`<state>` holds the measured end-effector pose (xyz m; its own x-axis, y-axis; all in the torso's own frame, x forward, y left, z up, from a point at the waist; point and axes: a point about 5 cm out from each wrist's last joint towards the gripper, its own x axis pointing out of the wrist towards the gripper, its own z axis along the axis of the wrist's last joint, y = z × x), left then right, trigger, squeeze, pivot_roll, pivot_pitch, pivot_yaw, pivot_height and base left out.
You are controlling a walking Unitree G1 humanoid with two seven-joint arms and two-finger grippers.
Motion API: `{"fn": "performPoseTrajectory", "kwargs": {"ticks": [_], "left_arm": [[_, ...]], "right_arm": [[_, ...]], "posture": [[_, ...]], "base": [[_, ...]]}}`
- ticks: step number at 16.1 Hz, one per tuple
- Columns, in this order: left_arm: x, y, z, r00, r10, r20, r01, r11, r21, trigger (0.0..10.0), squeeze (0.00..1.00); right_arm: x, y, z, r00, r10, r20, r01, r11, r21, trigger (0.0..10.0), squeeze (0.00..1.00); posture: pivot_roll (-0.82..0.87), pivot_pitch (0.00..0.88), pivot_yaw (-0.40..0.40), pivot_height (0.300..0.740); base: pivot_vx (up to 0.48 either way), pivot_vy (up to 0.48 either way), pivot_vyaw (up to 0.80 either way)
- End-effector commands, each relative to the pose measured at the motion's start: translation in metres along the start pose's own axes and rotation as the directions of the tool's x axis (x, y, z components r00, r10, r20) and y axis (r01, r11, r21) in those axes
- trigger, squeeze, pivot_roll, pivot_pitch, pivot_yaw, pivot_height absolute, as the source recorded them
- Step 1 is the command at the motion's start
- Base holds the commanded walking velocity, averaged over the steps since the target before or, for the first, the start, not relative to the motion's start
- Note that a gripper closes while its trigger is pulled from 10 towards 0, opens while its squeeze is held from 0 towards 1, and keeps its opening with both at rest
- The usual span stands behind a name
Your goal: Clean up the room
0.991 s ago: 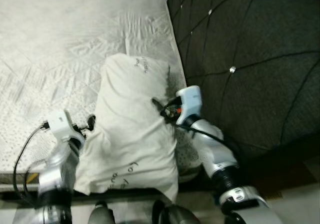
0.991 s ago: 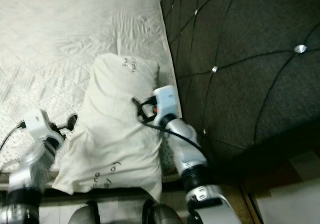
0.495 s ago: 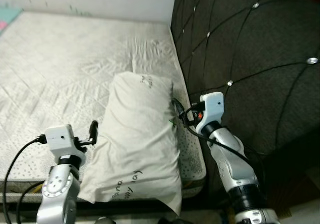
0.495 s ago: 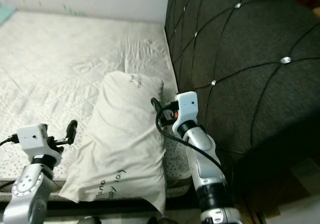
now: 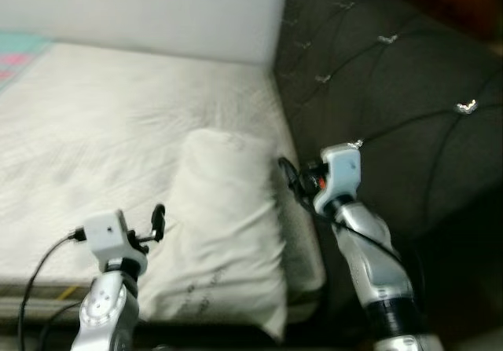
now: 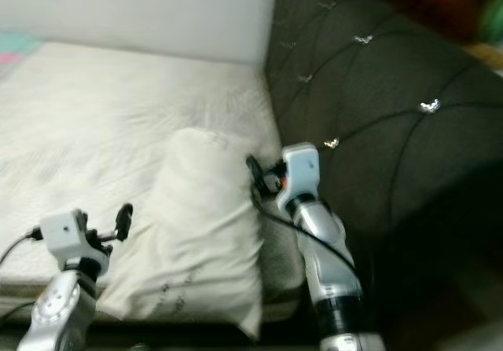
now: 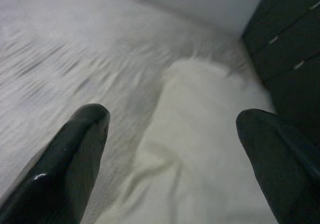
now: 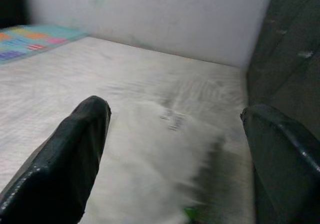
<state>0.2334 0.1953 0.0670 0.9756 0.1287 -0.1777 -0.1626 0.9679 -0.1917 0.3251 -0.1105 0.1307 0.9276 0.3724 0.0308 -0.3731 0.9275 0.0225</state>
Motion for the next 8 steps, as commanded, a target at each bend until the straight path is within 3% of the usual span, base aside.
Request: {"fn": "performPoseTrajectory", "kwargs": {"ticks": [1, 5, 8], "left_arm": [[0.005, -0.006, 0.005, 1.000, -0.015, 0.006, 0.015, 1.000, 0.003, 10.0, 0.00], [0.011, -0.005, 0.007, 1.000, 0.002, -0.008, -0.002, 1.000, -0.014, 10.0, 0.00], [0.012, -0.005, -0.007, 0.993, 0.036, -0.115, -0.042, 0.998, -0.049, 10.0, 0.00]], "right_arm": [[-0.001, -0.007, 0.000, 1.000, -0.026, -0.016, 0.025, 1.000, -0.012, 10.0, 0.00], [-0.001, -0.005, -0.001, 1.000, -0.021, -0.023, 0.021, 1.000, -0.015, 10.0, 0.00], [-0.001, -0.005, 0.000, 0.999, -0.020, -0.026, 0.020, 1.000, -0.021, 10.0, 0.00]], "posture": [[-0.05, 0.000, -0.091, 0.740], [-0.05, 0.000, -0.091, 0.740], [-0.06, 0.000, -0.092, 0.740]], "base": [[0.000, 0.000, 0.00], [0.000, 0.000, 0.00], [0.000, 0.000, 0.00]]}}
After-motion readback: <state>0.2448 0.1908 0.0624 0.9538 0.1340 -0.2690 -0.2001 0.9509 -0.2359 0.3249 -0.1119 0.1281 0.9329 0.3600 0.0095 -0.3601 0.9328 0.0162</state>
